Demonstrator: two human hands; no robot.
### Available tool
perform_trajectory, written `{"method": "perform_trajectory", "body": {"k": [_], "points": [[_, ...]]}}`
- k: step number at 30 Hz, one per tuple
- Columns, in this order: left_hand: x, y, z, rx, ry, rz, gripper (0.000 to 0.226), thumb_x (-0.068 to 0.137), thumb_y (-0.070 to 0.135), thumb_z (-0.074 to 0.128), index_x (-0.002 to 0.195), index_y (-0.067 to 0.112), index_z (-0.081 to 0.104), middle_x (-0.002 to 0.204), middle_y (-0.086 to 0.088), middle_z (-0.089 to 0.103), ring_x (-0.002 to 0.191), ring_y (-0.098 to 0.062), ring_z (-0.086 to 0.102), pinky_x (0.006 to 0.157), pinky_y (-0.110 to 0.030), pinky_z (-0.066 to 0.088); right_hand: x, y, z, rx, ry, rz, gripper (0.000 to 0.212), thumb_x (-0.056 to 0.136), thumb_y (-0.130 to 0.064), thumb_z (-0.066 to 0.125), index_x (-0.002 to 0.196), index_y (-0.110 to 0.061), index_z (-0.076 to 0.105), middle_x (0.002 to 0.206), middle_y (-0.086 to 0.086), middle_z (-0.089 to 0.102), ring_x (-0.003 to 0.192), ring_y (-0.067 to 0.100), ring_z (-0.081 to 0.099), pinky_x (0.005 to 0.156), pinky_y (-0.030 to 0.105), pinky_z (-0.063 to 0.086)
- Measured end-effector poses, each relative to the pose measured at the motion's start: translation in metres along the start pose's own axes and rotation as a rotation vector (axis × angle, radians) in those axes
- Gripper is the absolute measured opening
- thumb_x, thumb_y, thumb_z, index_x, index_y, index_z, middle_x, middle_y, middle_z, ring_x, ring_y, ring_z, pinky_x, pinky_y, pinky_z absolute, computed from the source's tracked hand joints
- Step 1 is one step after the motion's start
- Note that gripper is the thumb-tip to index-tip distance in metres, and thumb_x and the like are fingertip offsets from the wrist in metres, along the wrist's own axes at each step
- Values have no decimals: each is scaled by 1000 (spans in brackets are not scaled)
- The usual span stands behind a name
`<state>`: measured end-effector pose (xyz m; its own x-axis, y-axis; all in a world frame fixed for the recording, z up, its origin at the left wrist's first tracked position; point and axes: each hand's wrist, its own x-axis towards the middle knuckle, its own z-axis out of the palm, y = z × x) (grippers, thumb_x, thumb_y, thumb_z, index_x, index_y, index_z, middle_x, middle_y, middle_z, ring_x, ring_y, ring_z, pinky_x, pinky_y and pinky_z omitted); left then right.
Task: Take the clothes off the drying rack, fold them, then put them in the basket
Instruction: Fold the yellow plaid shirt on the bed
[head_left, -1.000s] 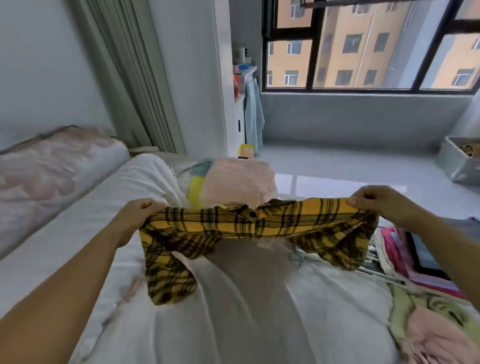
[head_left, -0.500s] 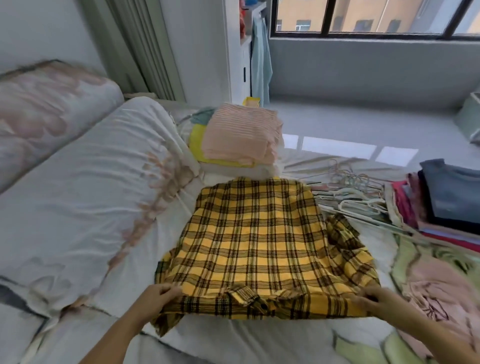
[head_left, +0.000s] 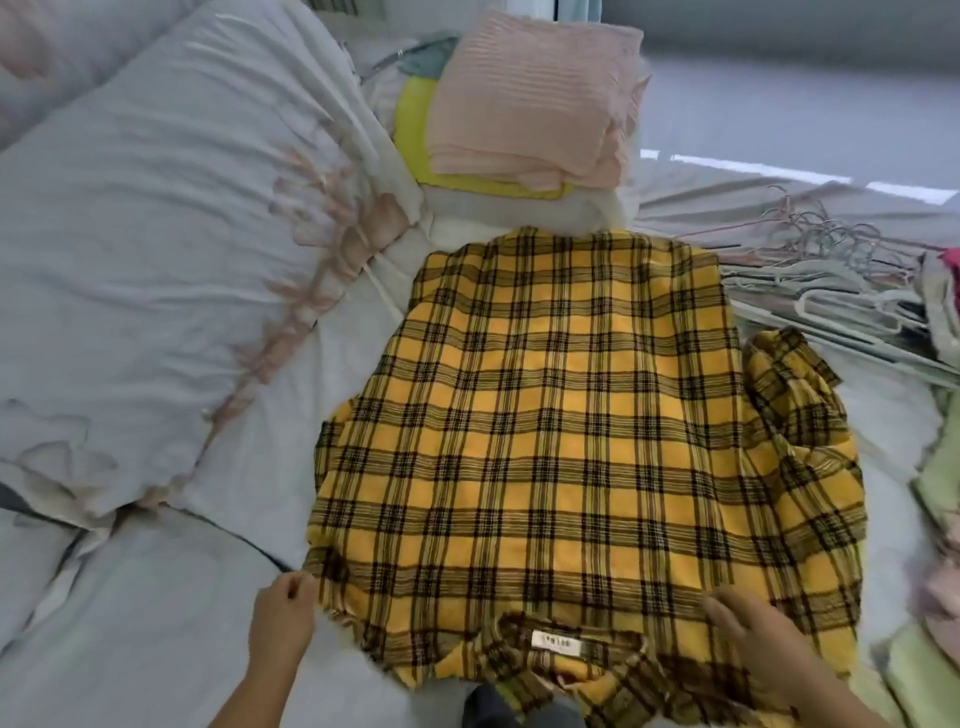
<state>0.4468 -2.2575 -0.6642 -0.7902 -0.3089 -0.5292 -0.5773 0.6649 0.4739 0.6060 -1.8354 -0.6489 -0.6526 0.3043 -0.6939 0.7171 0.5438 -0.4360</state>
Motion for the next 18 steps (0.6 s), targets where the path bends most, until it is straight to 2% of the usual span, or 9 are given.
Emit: {"method": "perform_trajectory", "body": {"k": [5, 7, 9, 10, 11, 13, 14, 16, 18], "points": [[40, -4, 11, -298, -26, -302, 45, 98, 35, 42, 87, -7, 57, 74, -14, 51, 69, -29, 49, 67, -34, 39, 38, -70, 48, 36, -151, -131, 29, 98, -38, 35, 120, -27, 52, 118, -8, 48, 113, 10, 46, 94, 20, 37], [53, 2, 16, -478, -33, -388, 56, 98, 41, 39, 116, -10, 52, 94, -20, 58, 88, -36, 57, 70, -35, 44, 51, -90, 68, 71, -212, -147, 39, 96, -43, 33, 126, -25, 52, 120, -9, 47, 113, 8, 45, 93, 19, 36], [61, 13, 15, -717, -30, -521, 65, 98, 46, 38, 138, -6, 35, 122, -27, 52, 116, -42, 51, 76, -41, 48, 61, -111, 79, 163, -233, -145, 32, 99, -35, 37, 127, -24, 51, 119, -11, 46, 111, 6, 44, 92, 18, 35], [68, 14, 14, -821, -59, -598, 68, 97, 48, 37, 140, -4, 31, 121, -25, 53, 113, -41, 54, 75, -42, 50, 67, -119, 84, 209, -237, -145, 30, 100, -30, 38, 126, -25, 51, 119, -11, 47, 113, 6, 44, 93, 19, 36], [73, 15, 13, -858, -73, -654, 69, 96, 51, 37, 139, -3, 33, 106, -22, 57, 94, -37, 61, 65, -36, 53, 71, -129, 87, 245, -241, -148, 28, 100, -27, 38, 126, -26, 51, 121, -12, 47, 116, 6, 44, 96, 21, 36], [81, 18, 11, -744, -114, -707, 67, 92, 53, 44, 127, -4, 48, 74, -15, 57, 53, -23, 54, 44, -23, 45, 80, -144, 91, 295, -255, -167, 26, 101, -25, 38, 124, -30, 50, 126, -14, 43, 126, 7, 38, 105, 26, 33], [88, 19, 10, -673, -140, -686, 64, 89, 52, 50, 118, -4, 55, 71, -14, 60, 53, -23, 53, 52, -27, 47, 85, -150, 92, 308, -262, -183, 27, 101, -24, 38, 125, -31, 49, 128, -15, 39, 129, 6, 33, 109, 28, 29], [95, 26, 9, -552, -238, -627, 58, 85, 49, 57, 107, -4, 61, 82, -16, 67, 75, -29, 61, 77, -39, 52, 93, -160, 93, 309, -296, -174, 31, 101, -24, 38, 130, -27, 49, 132, -14, 36, 131, 5, 27, 112, 29, 23], [93, 44, 1, -447, -390, -570, 48, 87, 44, 56, 99, -2, 65, 86, -19, 69, 84, -32, 64, 72, -39, 52, 100, -165, 94, 320, -337, -126, 33, 100, -24, 39, 131, -23, 49, 137, -10, 37, 129, 6, 31, 111, 28, 24]]}}
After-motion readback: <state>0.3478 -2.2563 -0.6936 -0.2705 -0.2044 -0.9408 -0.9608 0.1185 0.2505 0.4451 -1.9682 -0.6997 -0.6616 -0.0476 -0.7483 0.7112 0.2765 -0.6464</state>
